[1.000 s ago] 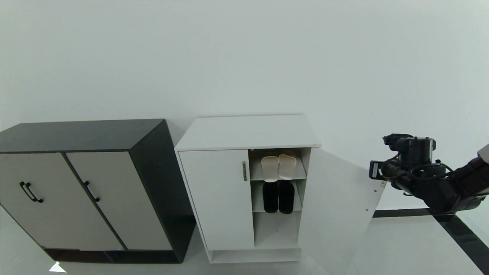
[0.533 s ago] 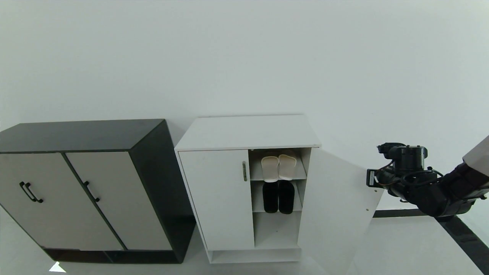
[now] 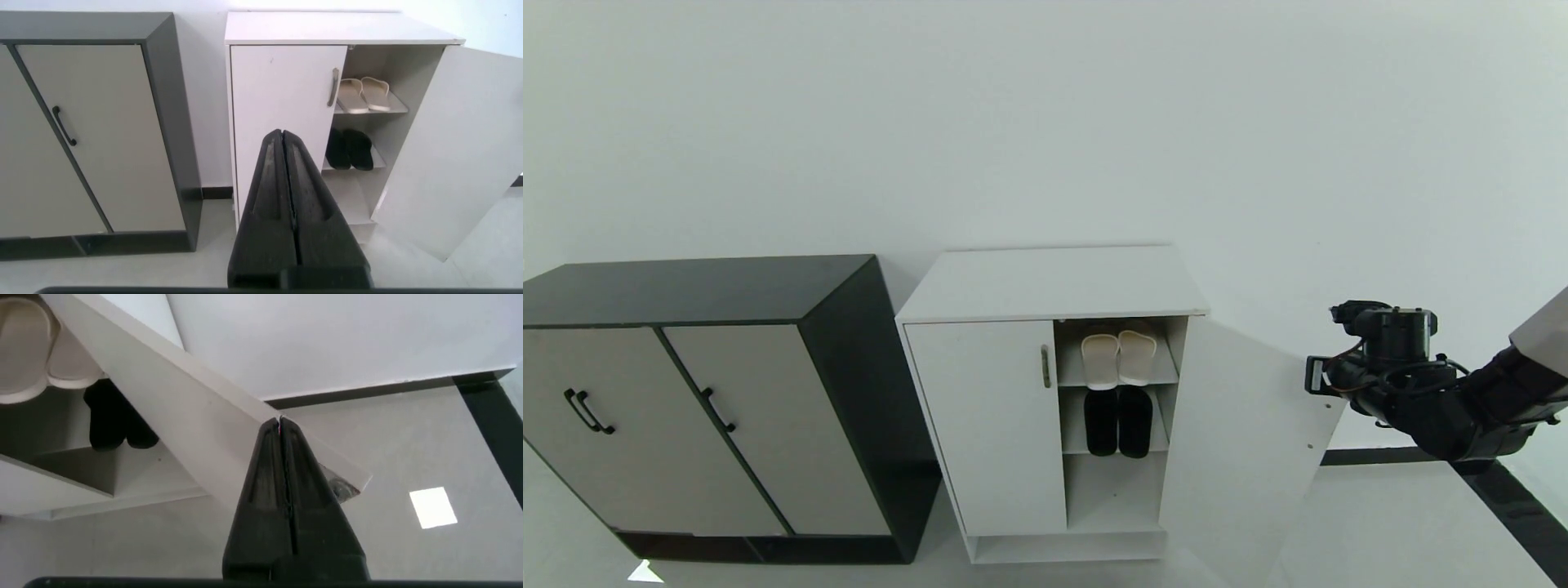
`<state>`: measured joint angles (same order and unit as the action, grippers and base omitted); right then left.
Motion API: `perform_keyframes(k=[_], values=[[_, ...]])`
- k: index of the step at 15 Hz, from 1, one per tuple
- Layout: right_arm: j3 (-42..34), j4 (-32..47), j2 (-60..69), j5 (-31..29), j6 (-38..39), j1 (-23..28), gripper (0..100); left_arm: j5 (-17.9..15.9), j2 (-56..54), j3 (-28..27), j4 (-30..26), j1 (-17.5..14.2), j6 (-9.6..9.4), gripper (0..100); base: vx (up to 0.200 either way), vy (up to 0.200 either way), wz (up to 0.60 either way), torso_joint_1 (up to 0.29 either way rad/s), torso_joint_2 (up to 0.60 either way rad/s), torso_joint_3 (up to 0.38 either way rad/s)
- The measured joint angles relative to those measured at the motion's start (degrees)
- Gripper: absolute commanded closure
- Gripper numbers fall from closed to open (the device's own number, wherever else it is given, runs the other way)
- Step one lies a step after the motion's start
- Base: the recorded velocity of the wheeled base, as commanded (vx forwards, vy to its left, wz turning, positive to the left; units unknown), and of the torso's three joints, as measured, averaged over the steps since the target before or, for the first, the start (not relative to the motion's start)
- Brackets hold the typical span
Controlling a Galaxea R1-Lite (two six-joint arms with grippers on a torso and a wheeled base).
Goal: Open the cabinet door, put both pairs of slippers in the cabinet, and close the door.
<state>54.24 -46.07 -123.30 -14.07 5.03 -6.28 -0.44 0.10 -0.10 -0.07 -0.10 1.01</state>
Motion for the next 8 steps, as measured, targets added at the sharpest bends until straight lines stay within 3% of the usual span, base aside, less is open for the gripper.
perform_keyframes(k=[8], values=[[2.9,0.3,-1.45,1.05,0.11,3.19,100,0.0,0.0,0.0,-0.02,0.0,0.0,100,0.0,0.0,0.0,0.0,0.0,0.0]])
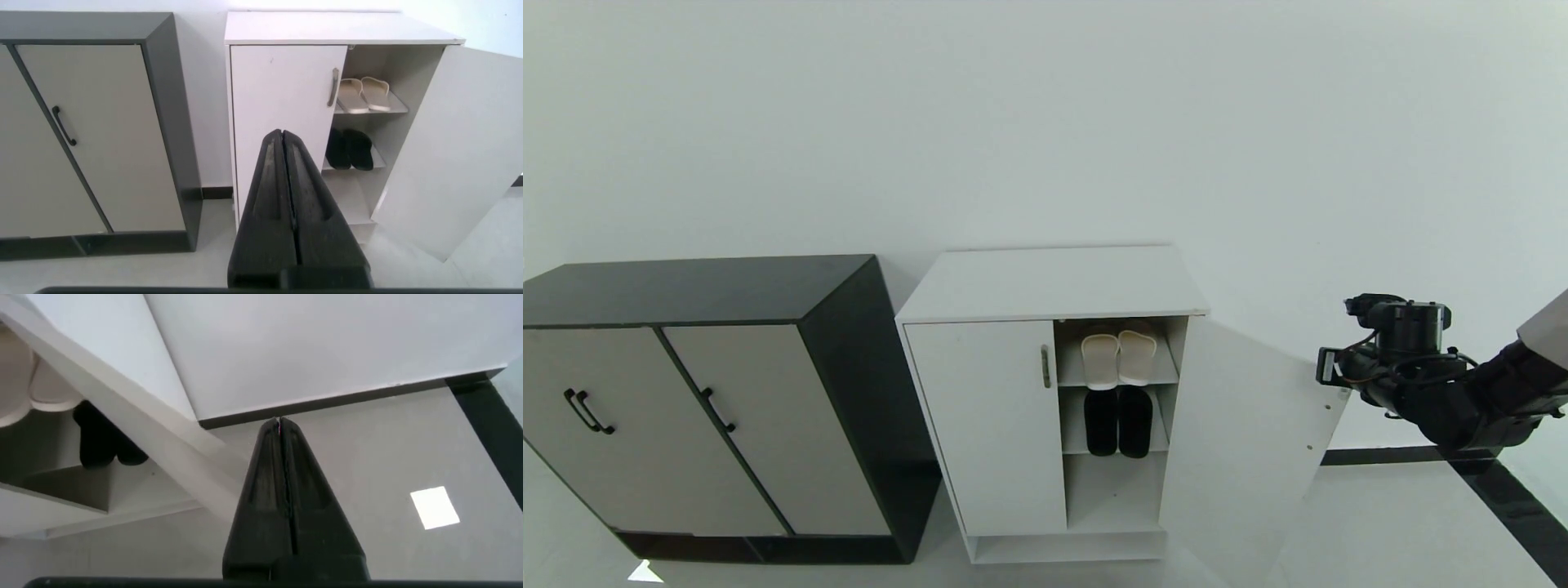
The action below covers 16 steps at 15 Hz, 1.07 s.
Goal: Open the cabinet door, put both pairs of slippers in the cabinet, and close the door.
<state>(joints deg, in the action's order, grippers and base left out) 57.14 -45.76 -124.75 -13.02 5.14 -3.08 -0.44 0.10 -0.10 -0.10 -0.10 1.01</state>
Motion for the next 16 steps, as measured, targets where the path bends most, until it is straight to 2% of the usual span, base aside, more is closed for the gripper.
perform_keyframes(k=[4,7,13,16], values=[[0.61,0.11,-2.13,0.0,-0.15,0.55,100,0.0,0.0,0.0,0.0,0.0,0.02,100,0.0,0.0,0.0,0.0,0.0,0.0],[-1.07,-0.24,-1.99,-0.04,-0.15,-1.46,100,0.0,0.0,0.0,0.0,0.02,0.02,100,0.0,0.0,0.0,0.0,0.0,0.0],[-9.13,-0.13,3.88,0.11,0.55,-11.9,100,0.0,0.0,0.0,0.02,0.05,0.02,100,0.0,0.0,0.0,0.0,0.0,0.0],[-12.54,-0.2,7.13,-0.15,3.96,-20.39,100,0.0,0.0,0.0,0.02,0.0,0.02,100,0.0,0.0,0.0,0.0,0.0,0.0]])
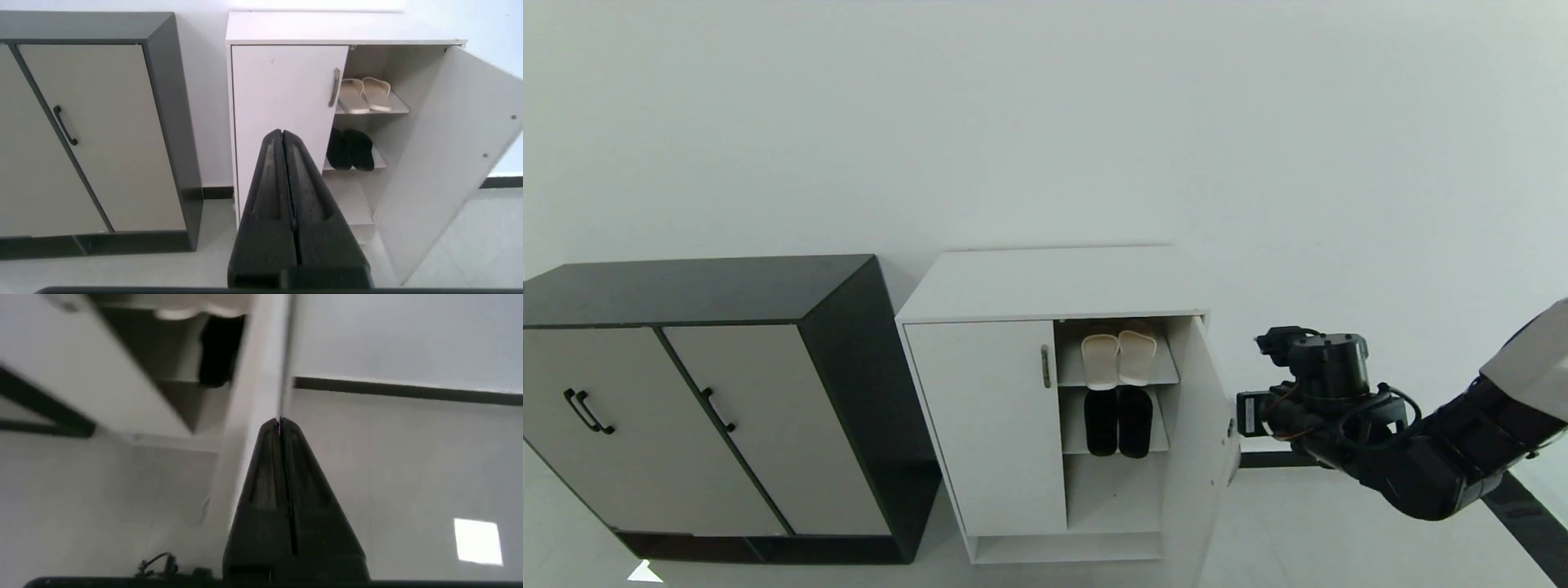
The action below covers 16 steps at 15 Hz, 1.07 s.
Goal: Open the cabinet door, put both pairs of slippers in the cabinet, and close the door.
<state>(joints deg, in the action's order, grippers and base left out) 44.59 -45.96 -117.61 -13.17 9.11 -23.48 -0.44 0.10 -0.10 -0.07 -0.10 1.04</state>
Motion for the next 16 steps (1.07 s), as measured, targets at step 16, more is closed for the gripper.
perform_keyframes(k=[16], values=[[20.32,3.78,-15.17,-0.54,-0.63,-9.7,100,-0.05,0.0,0.0,-0.02,0.0,-0.17,100,0.0,0.0,0.0,0.0,0.0,0.0]])
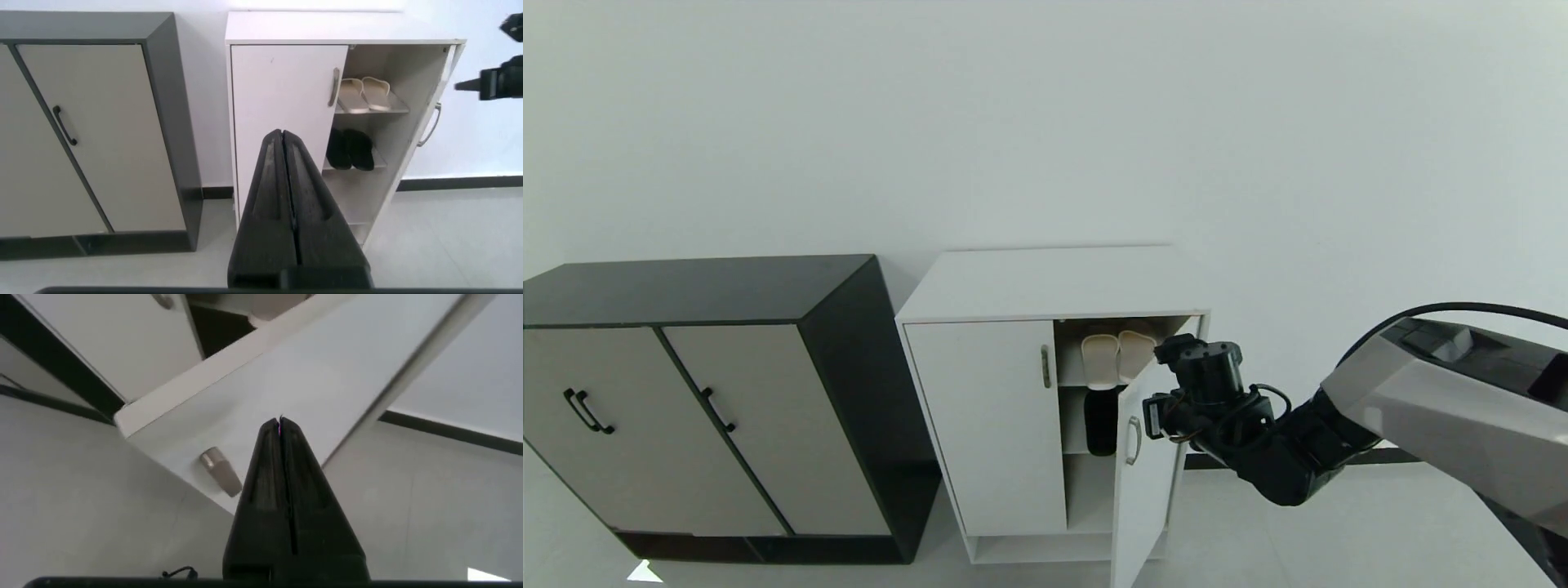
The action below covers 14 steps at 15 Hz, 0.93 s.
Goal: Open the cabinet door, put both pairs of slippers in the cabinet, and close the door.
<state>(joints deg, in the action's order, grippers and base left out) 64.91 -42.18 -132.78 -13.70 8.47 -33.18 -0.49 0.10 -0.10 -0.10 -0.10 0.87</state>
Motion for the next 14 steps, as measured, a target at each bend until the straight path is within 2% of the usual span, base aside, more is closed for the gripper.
perform_keyframes(k=[8,11,14], values=[[17.16,4.68,-7.41,-1.78,0.04,-2.28,100,-0.02,0.0,0.0,0.0,0.02,0.11,100,0.0,0.0,0.0,0.0,0.0,0.0],[15.54,-2.62,-6.91,-2.35,0.39,-3.41,100,0.02,0.0,0.0,0.0,0.02,0.17,100,0.0,0.0,0.0,0.0,0.0,0.0],[5.62,-12.34,-3.39,-2.39,0.37,-5.6,100,0.02,0.0,0.0,0.02,0.02,0.17,100,0.0,0.0,0.0,0.0,0.0,0.0]])
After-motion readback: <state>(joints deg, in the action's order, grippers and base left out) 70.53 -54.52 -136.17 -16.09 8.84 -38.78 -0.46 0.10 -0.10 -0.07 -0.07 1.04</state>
